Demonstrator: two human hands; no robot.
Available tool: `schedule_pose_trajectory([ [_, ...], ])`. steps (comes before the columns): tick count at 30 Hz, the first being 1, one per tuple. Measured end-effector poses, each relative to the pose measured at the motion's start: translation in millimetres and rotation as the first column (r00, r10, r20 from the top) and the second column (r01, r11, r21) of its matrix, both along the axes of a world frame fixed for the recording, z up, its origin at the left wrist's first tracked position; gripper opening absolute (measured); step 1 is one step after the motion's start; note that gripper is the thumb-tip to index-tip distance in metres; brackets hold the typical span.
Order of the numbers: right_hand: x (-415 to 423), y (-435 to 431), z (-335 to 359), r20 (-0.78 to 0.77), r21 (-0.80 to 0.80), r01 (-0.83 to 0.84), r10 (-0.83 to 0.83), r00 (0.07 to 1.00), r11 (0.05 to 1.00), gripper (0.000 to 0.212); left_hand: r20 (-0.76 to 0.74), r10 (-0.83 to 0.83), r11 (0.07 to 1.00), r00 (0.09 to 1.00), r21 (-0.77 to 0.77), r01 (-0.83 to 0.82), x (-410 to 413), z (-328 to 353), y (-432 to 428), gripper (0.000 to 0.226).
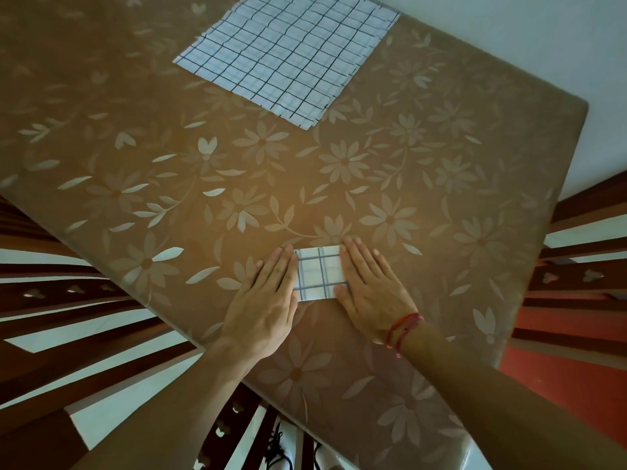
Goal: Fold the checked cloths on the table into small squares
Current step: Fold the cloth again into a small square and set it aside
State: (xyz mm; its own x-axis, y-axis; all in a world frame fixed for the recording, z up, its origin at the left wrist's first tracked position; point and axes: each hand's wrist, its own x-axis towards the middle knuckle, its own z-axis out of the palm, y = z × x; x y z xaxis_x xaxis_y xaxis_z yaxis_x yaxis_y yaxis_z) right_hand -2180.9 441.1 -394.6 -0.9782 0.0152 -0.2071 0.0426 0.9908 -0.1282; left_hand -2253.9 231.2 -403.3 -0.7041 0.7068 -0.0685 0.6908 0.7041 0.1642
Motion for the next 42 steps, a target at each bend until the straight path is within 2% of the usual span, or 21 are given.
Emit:
schedule_pose_trajectory([
  [8, 3.2, 6.0, 2.2, 0.022, 0.014, 0.032, -0.032, 0.999, 0.999, 0.064, 0.033, 0.016, 1.000, 0.999, 0.013, -0.017, -1.0, 6.0, 2.8, 0.058],
  [15, -3.6, 1.3, 10.7, 0.027, -0.050, 0.046, -0.045, 0.999, 0.998, 0.066, 0.088, 0.027, 0.998, 0.996, 0.056, -0.032, -14.2, 25.6, 14.5, 0.052],
  [19, -10.8, 2.3, 21.2, -0.016, -0.081, 0.042, -0.043, 0.999, 0.996, 0.069, 0.140, 0.054, 0.990, 0.989, 0.120, -0.072, -20.1, 38.7, 25.7, 0.066],
  [22, -17.4, 3.3, 29.7, -0.032, -0.107, 0.028, -0.031, 0.999, 0.994, 0.069, 0.228, 0.102, 0.988, 0.968, 0.088, -0.125, -26.3, 44.1, 34.1, 0.073],
  [24, -20.8, 4.2, 34.4, -0.034, -0.149, 0.039, -0.044, 0.998, 0.988, 0.067, 0.252, 0.124, 0.987, 0.960, 0.071, -0.146, -28.8, 46.4, 37.5, 0.070],
  [26, -23.1, 5.3, 39.6, -0.017, -0.233, 0.089, -0.096, 0.995, 0.968, 0.063, 0.286, 0.148, 0.977, 0.947, 0.104, -0.184, -29.1, 47.8, 37.8, 0.057],
  [30, -24.6, 9.1, 50.2, 0.075, -0.374, 0.219, -0.206, 0.976, 0.901, 0.041, 0.371, 0.179, 0.935, 0.911, 0.225, -0.275, -25.4, 57.5, 33.8, 0.026],
  [32, -24.0, 10.1, 54.0, 0.116, -0.439, 0.299, -0.277, 0.954, 0.847, 0.036, 0.457, 0.184, 0.909, 0.870, 0.257, -0.327, -22.3, 66.3, 31.7, 0.023],
  [36, -20.7, 11.8, 69.1, 0.192, -0.610, 0.467, -0.453, 0.871, 0.640, 0.033, 0.613, 0.199, 0.841, 0.765, 0.295, -0.454, -16.9, 84.2, 28.5, 0.021],
  [42, -2.5, 12.5, 88.7, 0.264, -0.703, 0.578, -0.603, 0.753, 0.414, 0.010, 0.763, 0.201, 0.684, 0.614, 0.339, -0.646, -14.5, 108.4, 30.4, 0.022],
])
